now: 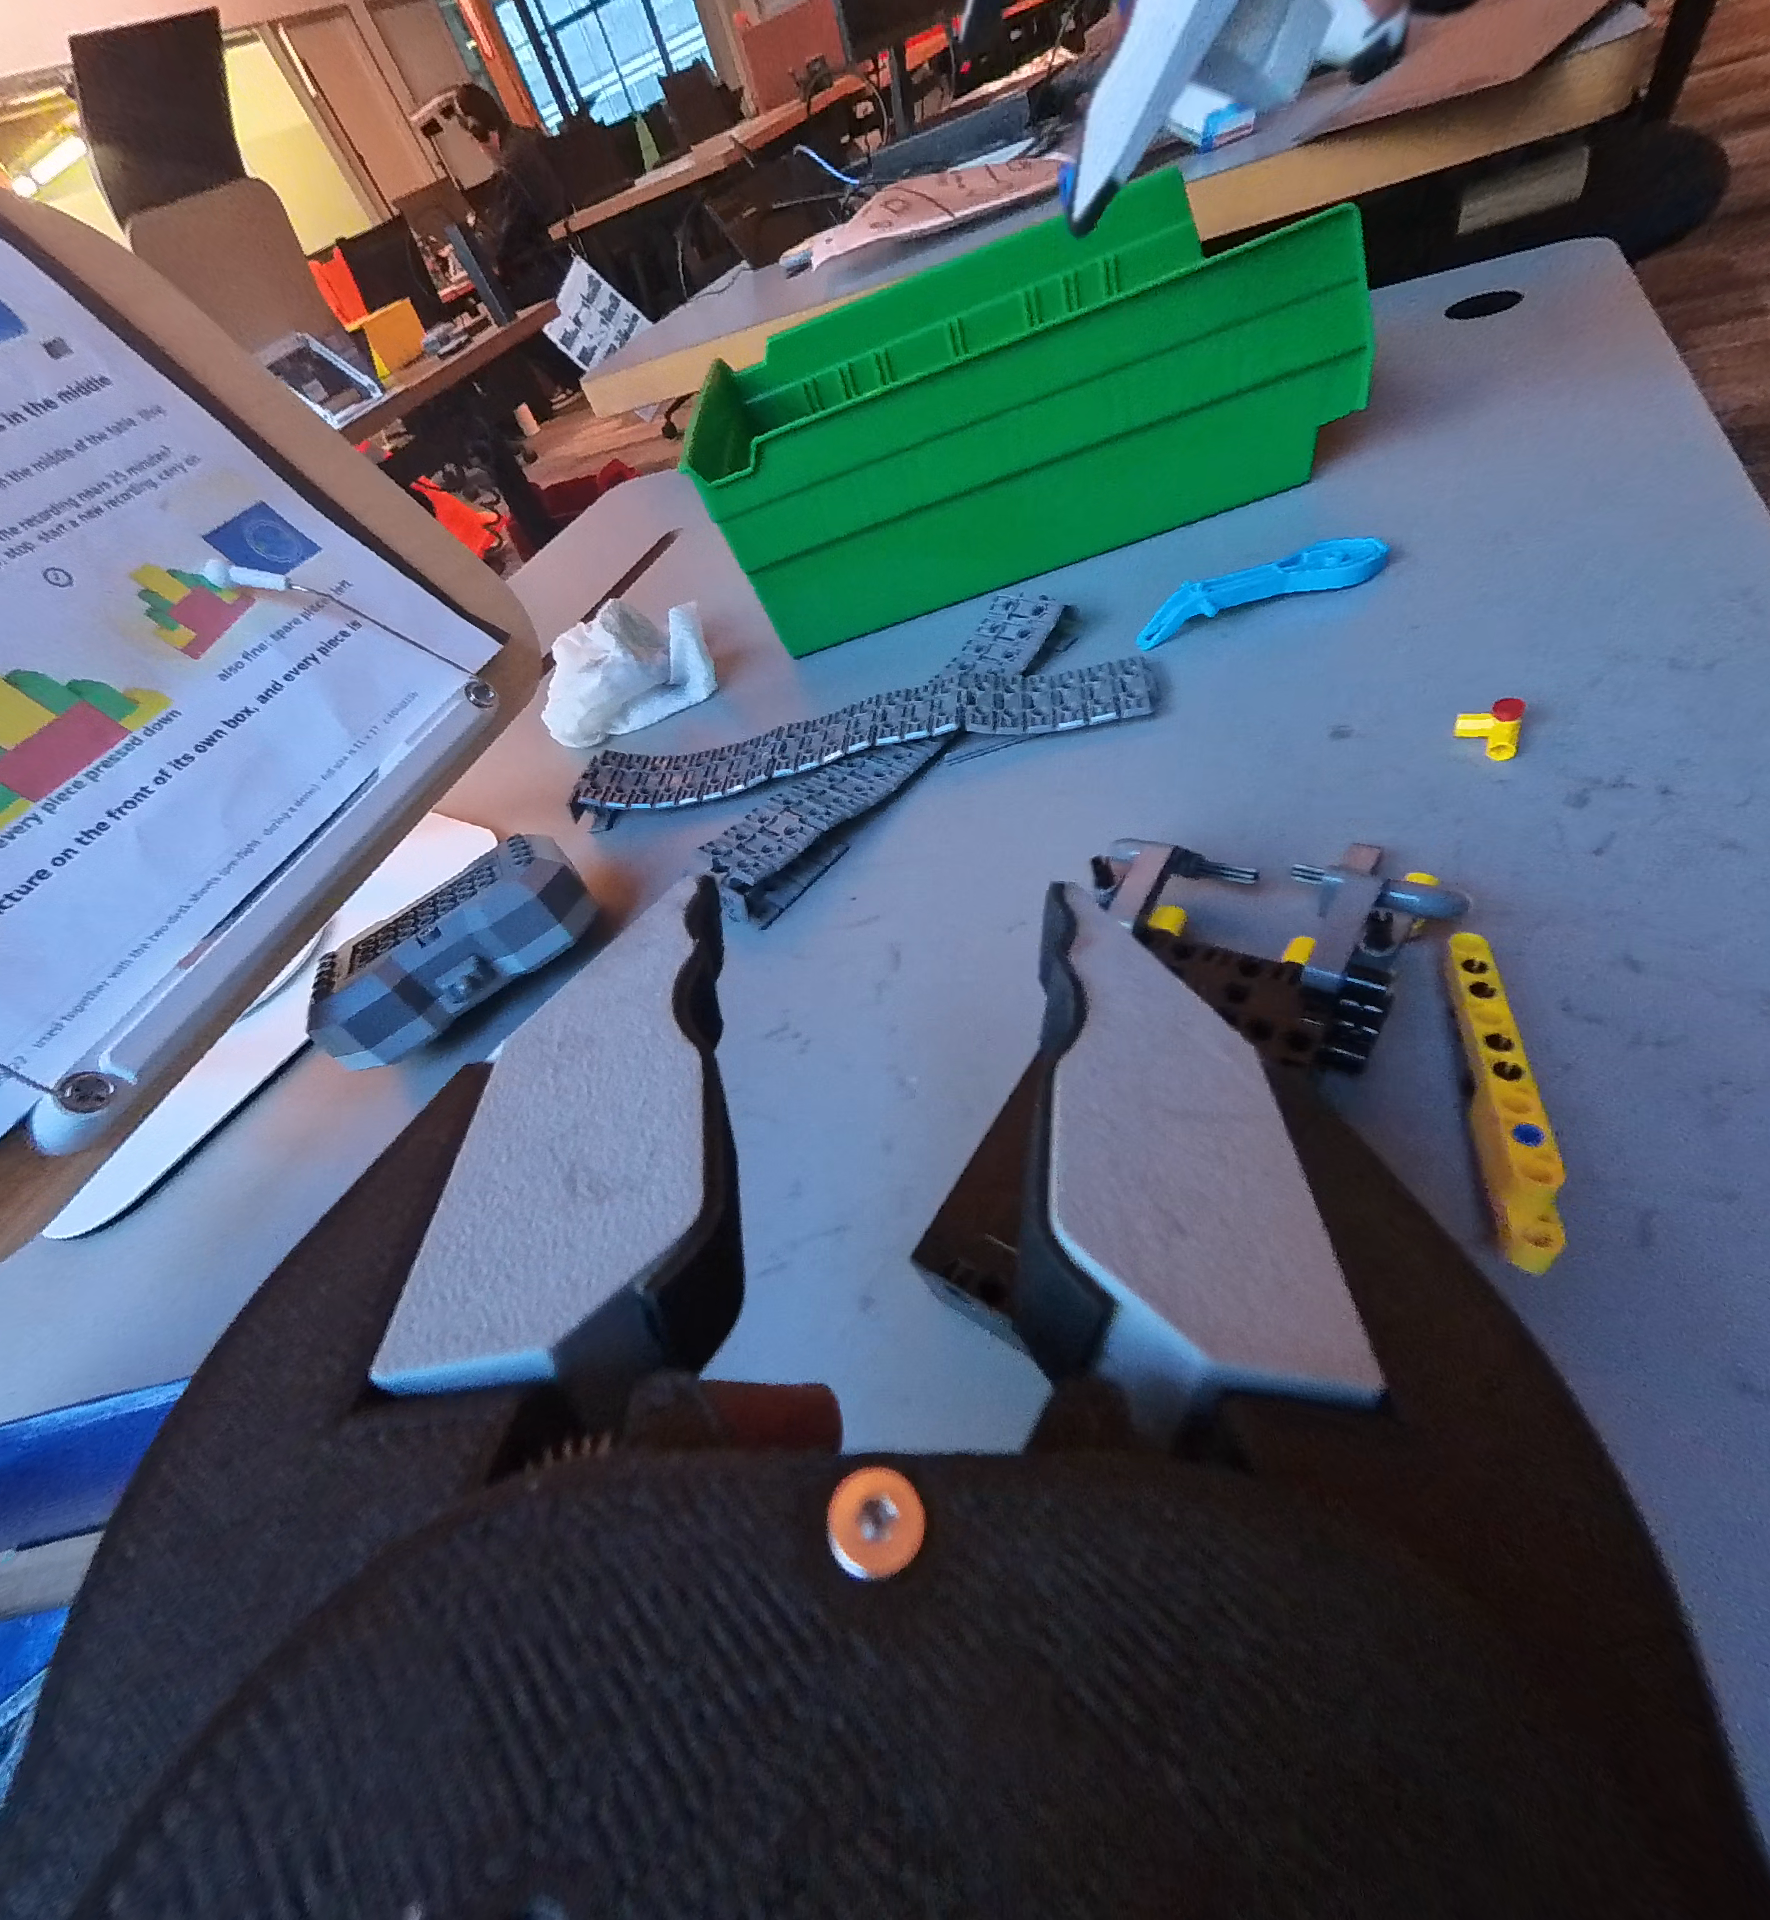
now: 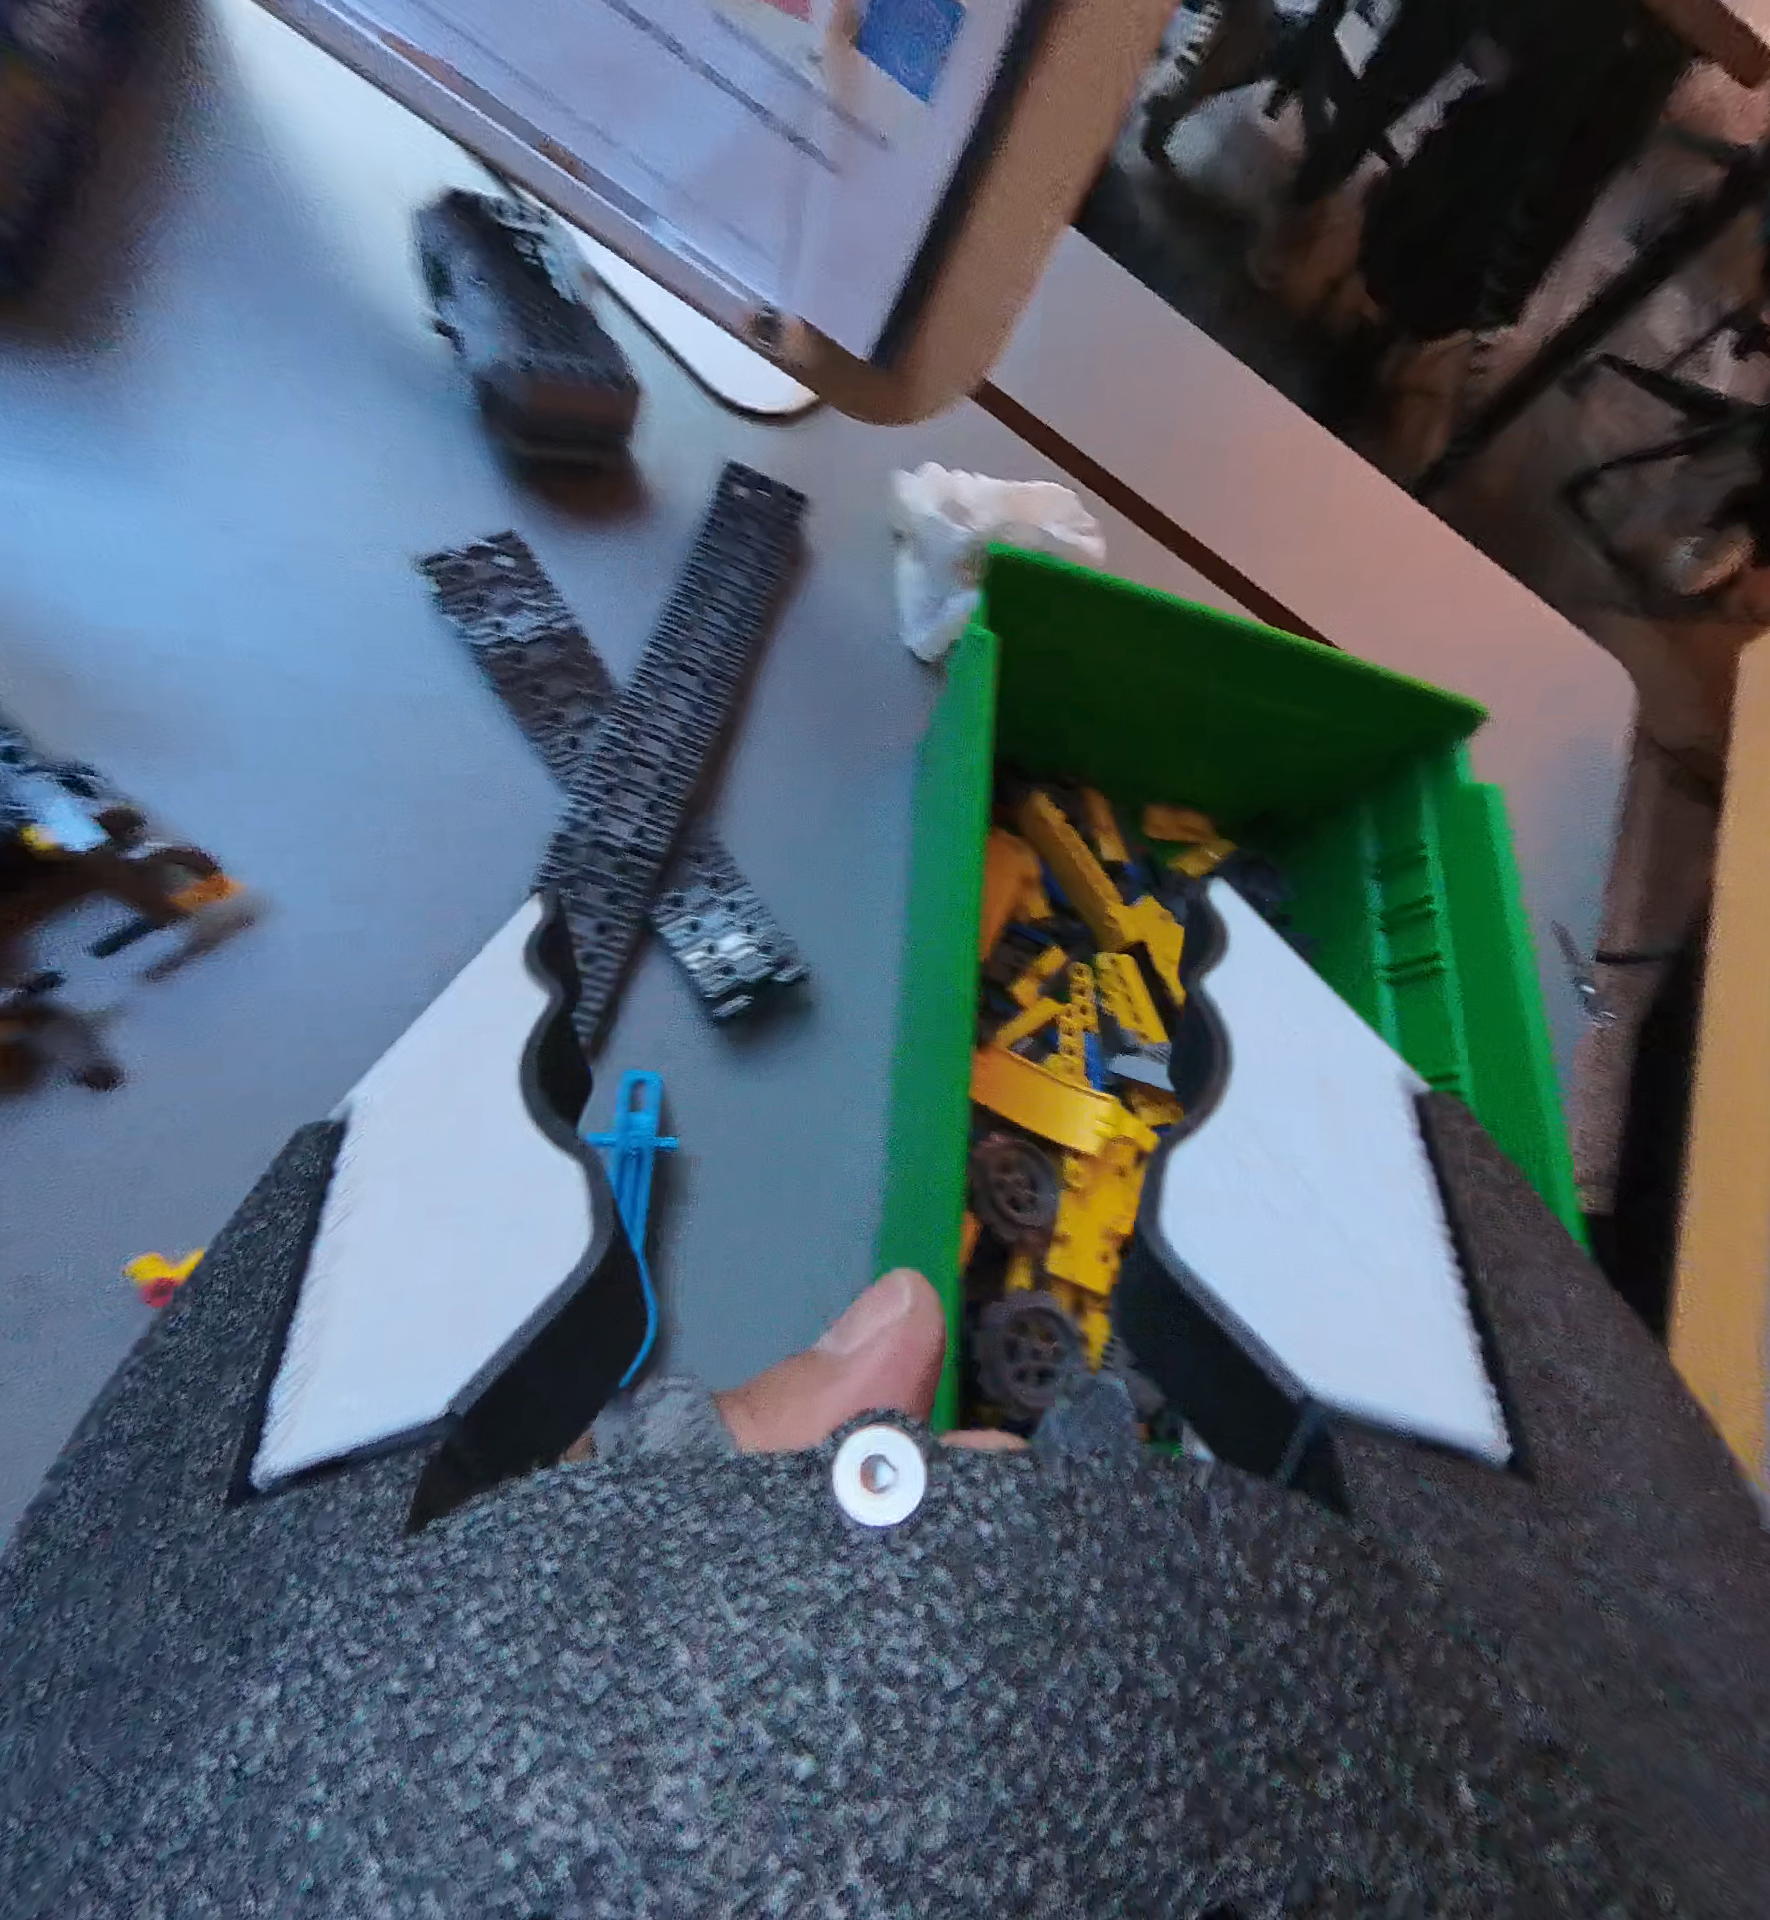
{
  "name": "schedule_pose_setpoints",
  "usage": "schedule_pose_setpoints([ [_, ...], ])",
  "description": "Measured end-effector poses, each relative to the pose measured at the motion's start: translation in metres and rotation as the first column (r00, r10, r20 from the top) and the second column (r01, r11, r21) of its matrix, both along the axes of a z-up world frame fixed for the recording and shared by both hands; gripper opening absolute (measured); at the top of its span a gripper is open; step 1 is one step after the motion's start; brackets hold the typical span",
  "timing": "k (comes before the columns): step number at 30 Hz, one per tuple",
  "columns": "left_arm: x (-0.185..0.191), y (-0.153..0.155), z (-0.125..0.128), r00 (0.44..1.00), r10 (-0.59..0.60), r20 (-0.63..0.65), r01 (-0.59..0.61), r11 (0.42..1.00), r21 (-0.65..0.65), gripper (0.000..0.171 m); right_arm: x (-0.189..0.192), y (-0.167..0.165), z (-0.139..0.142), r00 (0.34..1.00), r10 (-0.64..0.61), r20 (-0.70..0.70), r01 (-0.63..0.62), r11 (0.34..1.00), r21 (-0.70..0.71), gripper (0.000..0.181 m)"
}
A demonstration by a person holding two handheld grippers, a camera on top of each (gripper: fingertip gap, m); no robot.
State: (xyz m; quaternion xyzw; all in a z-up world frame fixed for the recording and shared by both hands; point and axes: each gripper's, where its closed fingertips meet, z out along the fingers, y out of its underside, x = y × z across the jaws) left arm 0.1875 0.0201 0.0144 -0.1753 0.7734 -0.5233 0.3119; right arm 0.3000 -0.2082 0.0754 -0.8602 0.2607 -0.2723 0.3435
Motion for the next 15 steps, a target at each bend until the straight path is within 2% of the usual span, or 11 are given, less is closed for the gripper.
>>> schedule_pose_setpoints([
  [5,-0.001,0.000,-0.001,1.000,-0.012,-0.006,0.013,1.000,0.009,0.059,-0.036,0.034,0.003,0.991,0.113,0.073,-0.115,0.993,0.029,0.119],
  [7,-0.005,-0.003,-0.001,0.999,-0.037,-0.010,0.037,0.999,0.015,0.058,-0.060,0.048,-0.007,0.983,0.183,-0.016,-0.182,0.983,0.034,0.125],
  [9,-0.010,-0.006,0.000,0.997,-0.070,-0.011,0.071,0.997,0.019,0.057,-0.089,0.060,-0.020,0.950,0.283,-0.135,-0.278,0.959,0.054,0.156],
  [11,-0.019,-0.011,0.000,0.992,-0.125,-0.013,0.125,0.992,0.031,0.053,-0.107,0.064,-0.028,0.933,0.318,-0.169,-0.314,0.948,0.054,0.155],
  [14,-0.043,-0.024,0.000,0.963,-0.269,-0.032,0.270,0.962,0.045,0.050,-0.129,0.058,-0.046,0.908,0.321,-0.269,-0.322,0.946,0.043,0.121],
  [15,-0.054,-0.028,-0.001,0.945,-0.323,-0.046,0.326,0.944,0.053,0.049,-0.132,0.059,-0.047,0.909,0.331,-0.252,-0.326,0.943,0.061,0.118],
])
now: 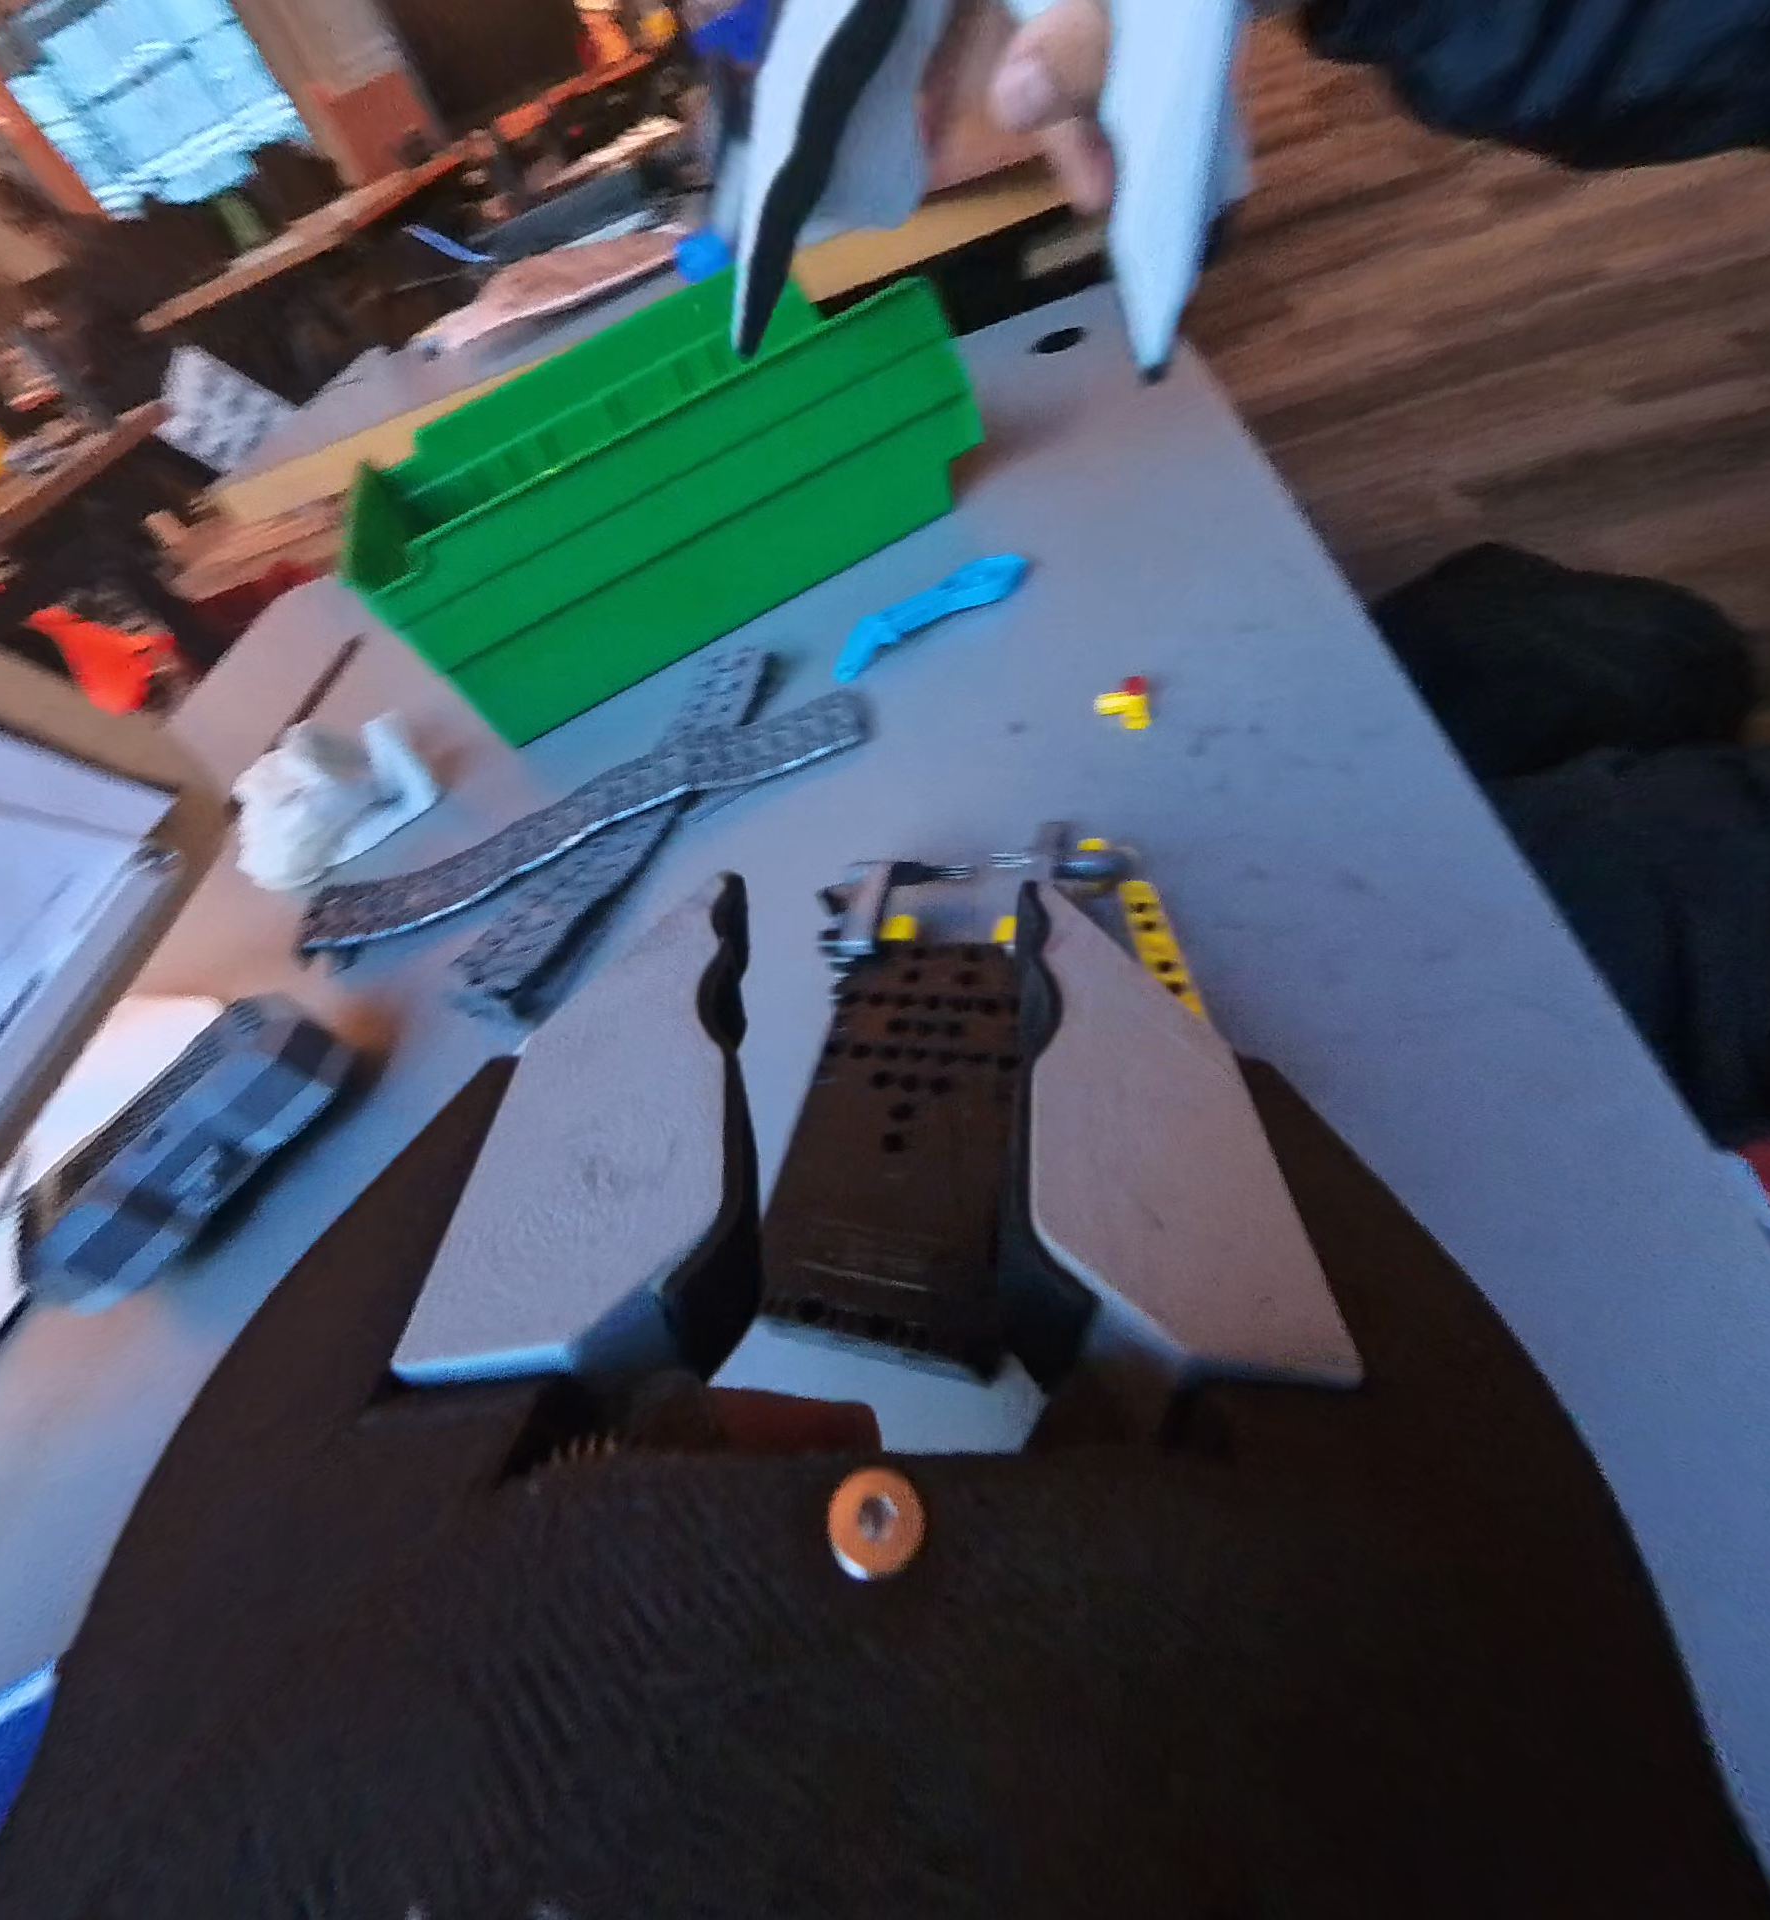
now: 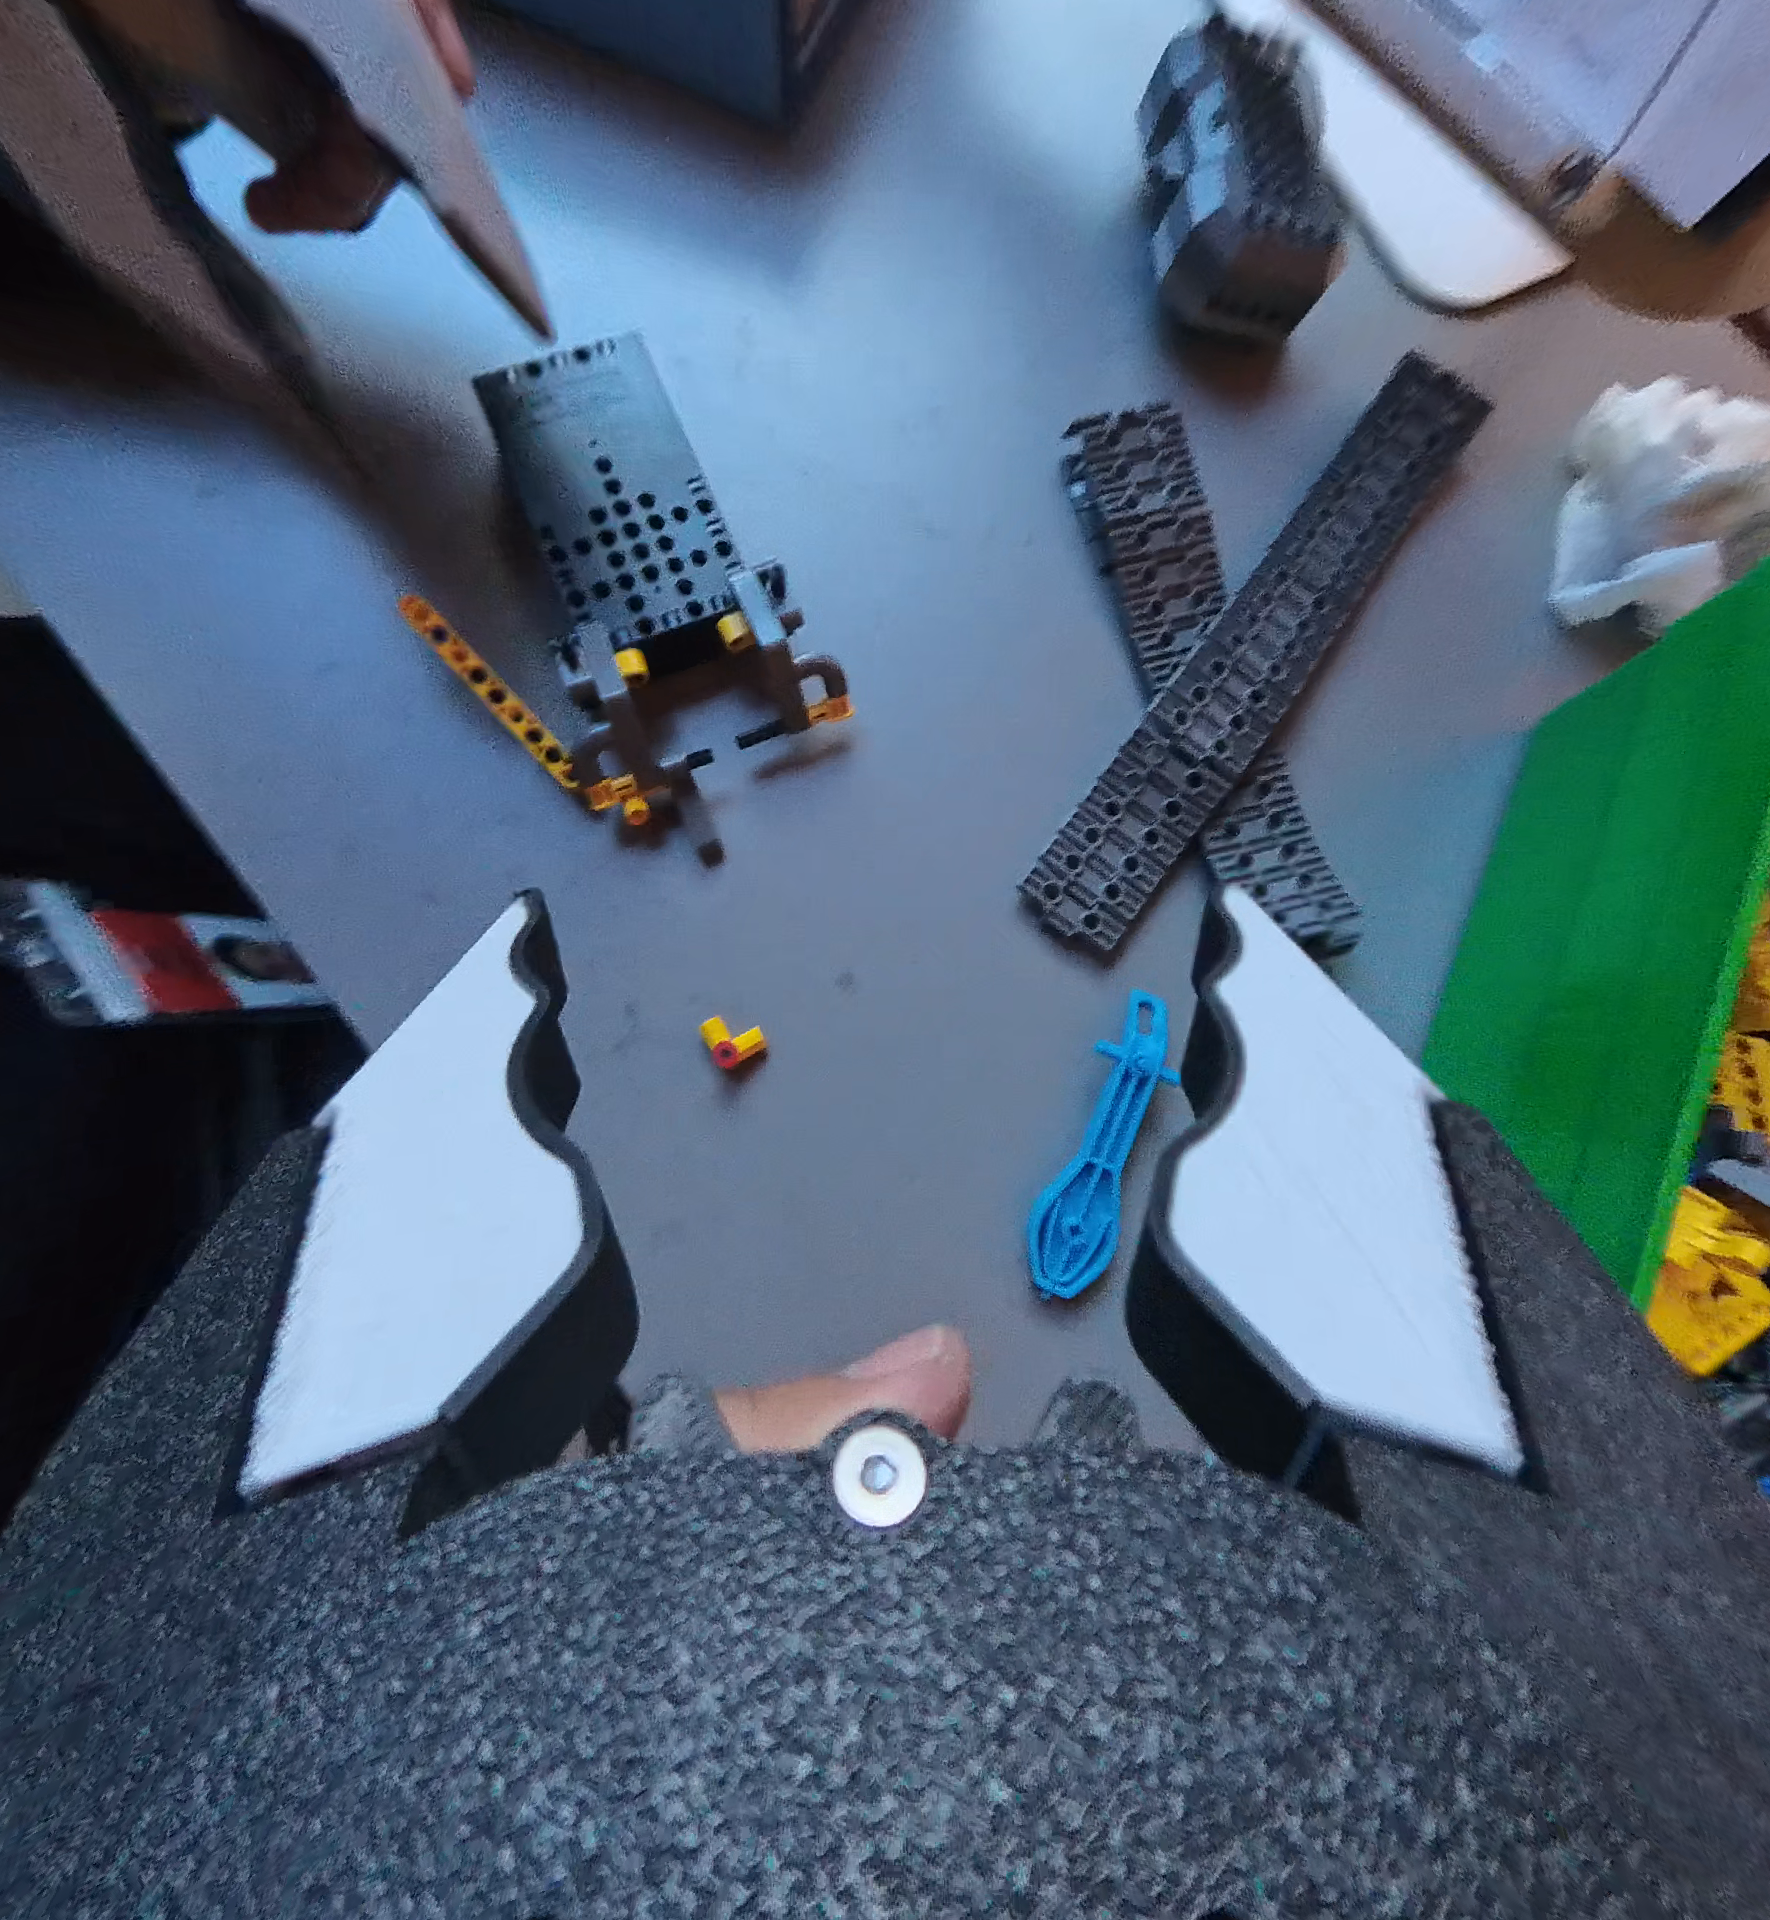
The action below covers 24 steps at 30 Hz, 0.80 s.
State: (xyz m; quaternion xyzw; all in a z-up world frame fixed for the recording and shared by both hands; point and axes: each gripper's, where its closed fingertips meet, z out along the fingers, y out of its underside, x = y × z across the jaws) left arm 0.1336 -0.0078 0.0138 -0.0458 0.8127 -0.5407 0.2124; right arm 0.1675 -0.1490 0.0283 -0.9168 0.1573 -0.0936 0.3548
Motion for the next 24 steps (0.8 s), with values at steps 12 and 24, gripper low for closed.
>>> schedule_pose_setpoints([
  [12,-0.049,-0.024,-0.031,0.972,0.049,-0.229,-0.030,0.996,0.086,0.044,-0.029,-0.008,-0.025,0.986,-0.164,0.008,0.157,0.953,0.258,0.090],
  [24,-0.066,-0.114,-0.041,0.935,0.018,-0.355,0.006,0.998,0.064,0.025,-0.048,-0.019,-0.094,0.988,0.152,0.031,-0.154,0.983,0.103,0.015],
])
